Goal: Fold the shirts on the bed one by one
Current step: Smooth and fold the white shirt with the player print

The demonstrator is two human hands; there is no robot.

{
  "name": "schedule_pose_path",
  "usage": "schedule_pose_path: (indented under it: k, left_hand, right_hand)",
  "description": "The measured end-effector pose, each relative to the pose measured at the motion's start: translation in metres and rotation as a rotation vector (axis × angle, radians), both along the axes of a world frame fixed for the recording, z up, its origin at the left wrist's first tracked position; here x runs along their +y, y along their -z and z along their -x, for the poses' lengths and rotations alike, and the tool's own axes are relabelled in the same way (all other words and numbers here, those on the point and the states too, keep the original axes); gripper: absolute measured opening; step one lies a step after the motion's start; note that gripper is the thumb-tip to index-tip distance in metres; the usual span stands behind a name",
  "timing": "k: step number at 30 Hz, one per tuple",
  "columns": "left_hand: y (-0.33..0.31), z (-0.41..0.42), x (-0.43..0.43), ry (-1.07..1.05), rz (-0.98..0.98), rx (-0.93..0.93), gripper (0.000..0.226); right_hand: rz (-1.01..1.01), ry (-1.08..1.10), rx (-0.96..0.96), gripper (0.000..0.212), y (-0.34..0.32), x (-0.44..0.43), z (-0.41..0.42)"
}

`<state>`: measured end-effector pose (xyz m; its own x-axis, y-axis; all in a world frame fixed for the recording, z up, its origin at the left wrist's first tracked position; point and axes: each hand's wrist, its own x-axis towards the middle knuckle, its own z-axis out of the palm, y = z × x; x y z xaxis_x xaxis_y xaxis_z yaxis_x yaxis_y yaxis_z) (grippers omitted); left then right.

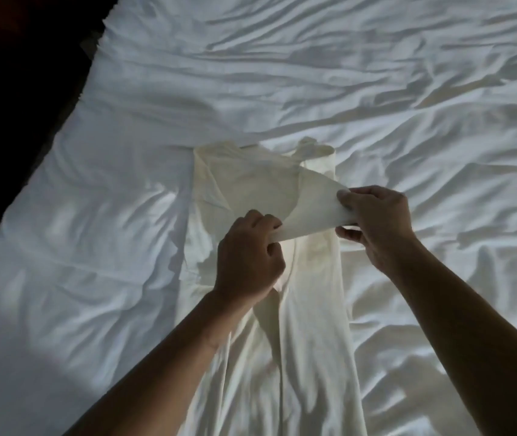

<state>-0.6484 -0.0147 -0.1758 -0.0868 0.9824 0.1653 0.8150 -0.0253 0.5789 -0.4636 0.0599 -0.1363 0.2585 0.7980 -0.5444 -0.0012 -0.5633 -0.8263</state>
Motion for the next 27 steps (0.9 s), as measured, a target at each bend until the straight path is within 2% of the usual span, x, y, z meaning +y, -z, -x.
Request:
schedule_pose_path:
  k: [5, 9, 12, 14, 17, 19, 23, 27]
  left_hand:
    - [0.026, 0.035, -0.019, 0.223, -0.037, 0.209, 0.045]
    - [0.048, 0.042, -0.034, 0.392, 0.034, 0.380, 0.034]
    - [0.051, 0.039, -0.039, 0.470, 0.037, 0.433, 0.027]
    - [0.049, 0.035, -0.038, 0.462, -0.006, 0.388, 0.020]
    - [0.046, 0.025, -0.027, 0.381, -0.125, 0.331, 0.022]
    - [0.049, 0.016, -0.017, 0.364, -0.131, 0.332, 0.018]
    - [0.067, -0.006, -0.005, 0.417, 0.099, 0.401, 0.058]
    - [0.088, -0.024, -0.010, 0.448, 0.221, 0.374, 0.070]
  right_hand:
    - [0.146, 0.088, 0.006, 0.009, 0.045, -0.056, 0.003]
    - [0.197, 0.034, -0.177, 0.009, 0.080, -0.085, 0.001]
    - [0.140, -0.094, -0.389, 0.006, 0.087, -0.088, -0.003]
    - [0.094, -0.203, -0.558, 0.010, 0.082, -0.078, -0.003]
    - [-0.052, -0.197, -0.608, 0.031, 0.079, -0.046, -0.001]
    - [-0.131, -0.186, -0.613, 0.040, 0.080, -0.016, 0.002]
    - [-0.163, -0.142, -0.567, 0.042, 0.078, 0.041, 0.011]
    - [-0.103, -0.141, -0.523, 0.028, 0.087, 0.078, 0.015]
